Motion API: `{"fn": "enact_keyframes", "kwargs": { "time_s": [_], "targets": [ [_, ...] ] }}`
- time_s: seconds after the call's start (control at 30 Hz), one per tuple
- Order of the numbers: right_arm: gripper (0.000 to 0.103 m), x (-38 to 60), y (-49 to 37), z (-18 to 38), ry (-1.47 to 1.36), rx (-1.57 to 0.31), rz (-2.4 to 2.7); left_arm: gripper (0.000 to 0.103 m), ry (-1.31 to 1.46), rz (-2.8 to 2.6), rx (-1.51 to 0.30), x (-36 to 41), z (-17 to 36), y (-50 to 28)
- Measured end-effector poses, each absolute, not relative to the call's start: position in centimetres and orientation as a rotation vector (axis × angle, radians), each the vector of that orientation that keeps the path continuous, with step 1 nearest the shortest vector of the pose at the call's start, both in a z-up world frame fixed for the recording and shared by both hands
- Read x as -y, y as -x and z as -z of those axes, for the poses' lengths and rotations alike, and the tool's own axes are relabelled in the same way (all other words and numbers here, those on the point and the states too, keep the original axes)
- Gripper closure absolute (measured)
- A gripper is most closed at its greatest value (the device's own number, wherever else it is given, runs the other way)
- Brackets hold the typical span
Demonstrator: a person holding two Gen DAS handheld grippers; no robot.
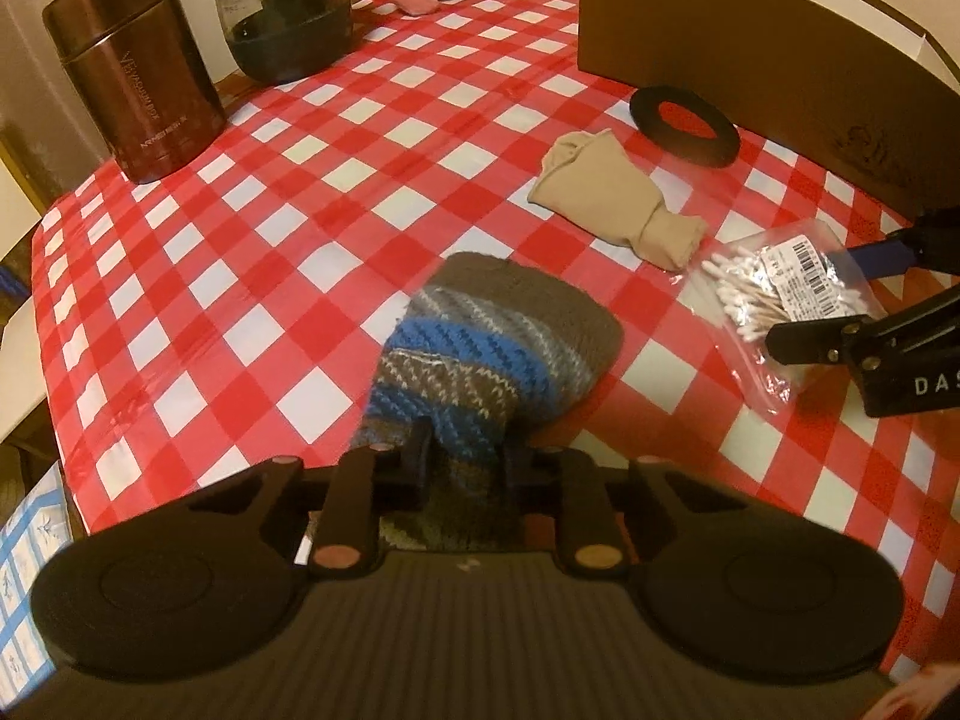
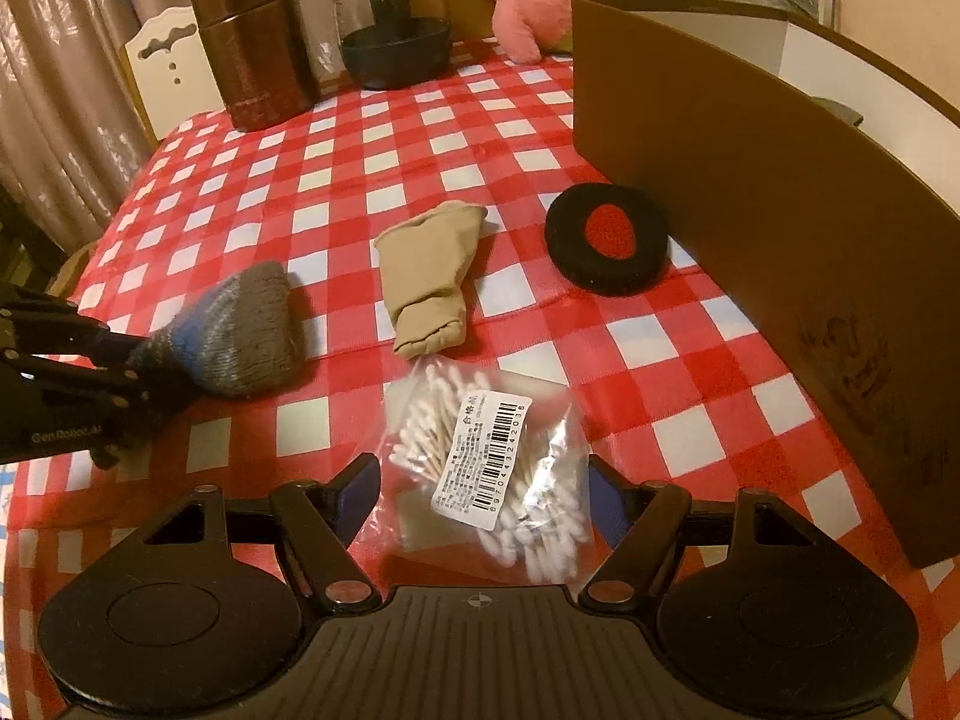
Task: Organize soft objects
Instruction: 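Grasp the striped knit sock with the left tool while the right tool grasps the cotton-swab bag, then lift the striped sock and swab bag and carry them over the brown box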
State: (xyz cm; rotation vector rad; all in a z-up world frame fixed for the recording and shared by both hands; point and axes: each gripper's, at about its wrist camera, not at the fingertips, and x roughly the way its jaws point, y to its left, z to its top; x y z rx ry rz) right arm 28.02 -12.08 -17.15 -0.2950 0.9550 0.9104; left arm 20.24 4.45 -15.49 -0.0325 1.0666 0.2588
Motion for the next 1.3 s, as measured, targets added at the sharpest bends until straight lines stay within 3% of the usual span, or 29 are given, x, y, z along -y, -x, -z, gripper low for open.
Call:
{"fn": "enact_keyframes", "kwargs": {
  "time_s": [0.1,0.17,0.27,0.53,1.3],
  "targets": [
    [0.032,11.9,-27.9,17.3,0.314,-0.935,-0.910,0.085,0.030,-0.255,-1.067,-4.2,15.3,-20.2],
    [0.052,11.8,-27.8,17.4,0.339,-0.923,-0.912,0.085,0.037,-0.250,-1.067,-4.1,15.2,-20.1],
    [0.066,12.1,-27.6,17.2,0.355,-0.906,-0.919,0.086,0.047,-0.245,-1.068,-3.9,15.1,-20.0],
    [0.084,13.2,-27.1,16.3,0.346,-0.903,-0.952,0.086,0.062,-0.226,-1.064,-3.0,14.3,-19.7],
    [0.086,18.4,-26.2,11.0,0.229,-0.848,-0.932,0.086,0.053,-0.170,-0.972,0.3,8.8,-20.0]
  ]
}}
